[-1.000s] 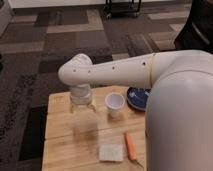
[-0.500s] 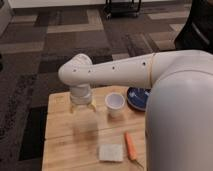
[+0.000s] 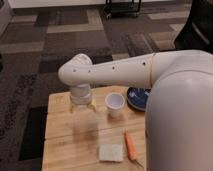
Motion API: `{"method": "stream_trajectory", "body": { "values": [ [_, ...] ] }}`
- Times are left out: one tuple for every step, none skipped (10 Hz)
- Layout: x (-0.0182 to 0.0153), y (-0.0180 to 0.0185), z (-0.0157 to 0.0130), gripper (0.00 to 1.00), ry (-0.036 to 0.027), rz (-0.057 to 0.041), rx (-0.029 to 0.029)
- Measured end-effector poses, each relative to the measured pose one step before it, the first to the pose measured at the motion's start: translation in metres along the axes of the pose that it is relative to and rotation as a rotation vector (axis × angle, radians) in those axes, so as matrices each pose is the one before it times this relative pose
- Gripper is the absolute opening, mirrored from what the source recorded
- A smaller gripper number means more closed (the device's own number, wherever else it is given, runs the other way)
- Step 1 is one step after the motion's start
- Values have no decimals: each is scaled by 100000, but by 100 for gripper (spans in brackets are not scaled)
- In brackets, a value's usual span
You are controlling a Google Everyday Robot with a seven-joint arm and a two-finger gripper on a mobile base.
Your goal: Place the white sponge in the ceramic cup
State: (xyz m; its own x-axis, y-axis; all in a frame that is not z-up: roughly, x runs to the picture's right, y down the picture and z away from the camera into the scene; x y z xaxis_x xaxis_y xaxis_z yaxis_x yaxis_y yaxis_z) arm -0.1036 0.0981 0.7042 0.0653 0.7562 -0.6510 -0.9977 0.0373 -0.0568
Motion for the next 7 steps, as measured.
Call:
{"method": "stream_trajectory", "body": {
  "values": [
    [1,0,-1,65,2,-5,2],
    [0,-3,1,65,2,3,4],
    [-1,1,-2,65,-5,6,-4],
    [0,1,0,65,0,-4,0],
    [-2,-40,27,65,-68,-126,132],
    [34,-47,53,65,-65,-619,169],
    [14,15,236,65,-815,-2834,-314]
  ]
}}
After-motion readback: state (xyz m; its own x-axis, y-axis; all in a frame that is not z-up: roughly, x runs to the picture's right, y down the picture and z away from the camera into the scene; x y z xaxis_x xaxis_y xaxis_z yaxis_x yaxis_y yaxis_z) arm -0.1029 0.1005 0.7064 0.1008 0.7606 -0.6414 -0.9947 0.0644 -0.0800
